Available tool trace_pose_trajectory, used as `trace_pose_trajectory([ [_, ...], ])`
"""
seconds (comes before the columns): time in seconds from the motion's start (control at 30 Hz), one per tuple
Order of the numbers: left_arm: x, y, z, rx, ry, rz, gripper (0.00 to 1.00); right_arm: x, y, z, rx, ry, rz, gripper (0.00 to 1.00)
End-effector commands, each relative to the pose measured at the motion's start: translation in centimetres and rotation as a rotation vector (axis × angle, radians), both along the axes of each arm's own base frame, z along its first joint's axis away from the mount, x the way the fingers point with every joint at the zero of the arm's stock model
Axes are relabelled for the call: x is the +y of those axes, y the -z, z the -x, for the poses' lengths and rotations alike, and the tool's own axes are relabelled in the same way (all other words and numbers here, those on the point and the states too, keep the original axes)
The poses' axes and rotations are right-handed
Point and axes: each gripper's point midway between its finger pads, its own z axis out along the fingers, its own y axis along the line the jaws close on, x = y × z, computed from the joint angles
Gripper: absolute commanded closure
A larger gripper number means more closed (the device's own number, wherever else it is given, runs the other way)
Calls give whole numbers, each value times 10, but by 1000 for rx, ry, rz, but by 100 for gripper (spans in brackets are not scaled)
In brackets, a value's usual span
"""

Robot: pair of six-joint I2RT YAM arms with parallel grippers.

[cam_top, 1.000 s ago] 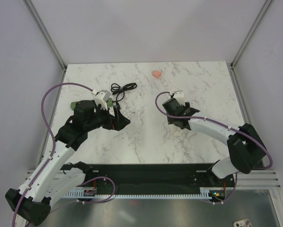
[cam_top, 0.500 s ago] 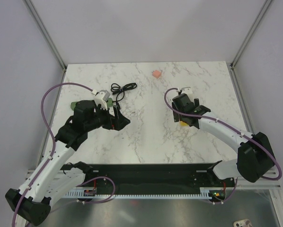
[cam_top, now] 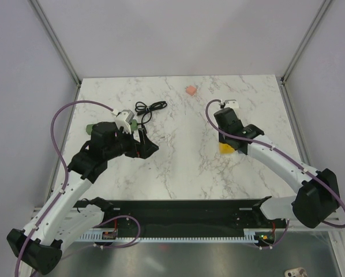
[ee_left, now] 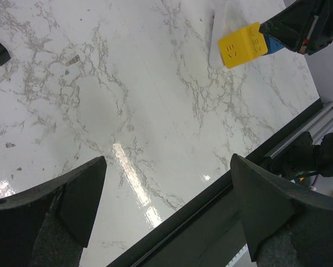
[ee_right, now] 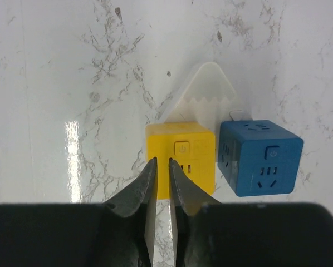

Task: Insert the plug

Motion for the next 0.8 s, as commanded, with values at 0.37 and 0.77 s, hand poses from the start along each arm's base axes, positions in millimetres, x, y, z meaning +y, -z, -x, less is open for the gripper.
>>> trace_pose_trajectory([
  [0.37, -1, -3, -8, -26, -10, -1, 0, 4, 35, 8, 54, 2, -67, 86],
  [0.77, -3, -4, -9, -9, -20, 15, 0, -1, 18, 6, 40, 7, -58, 85],
])
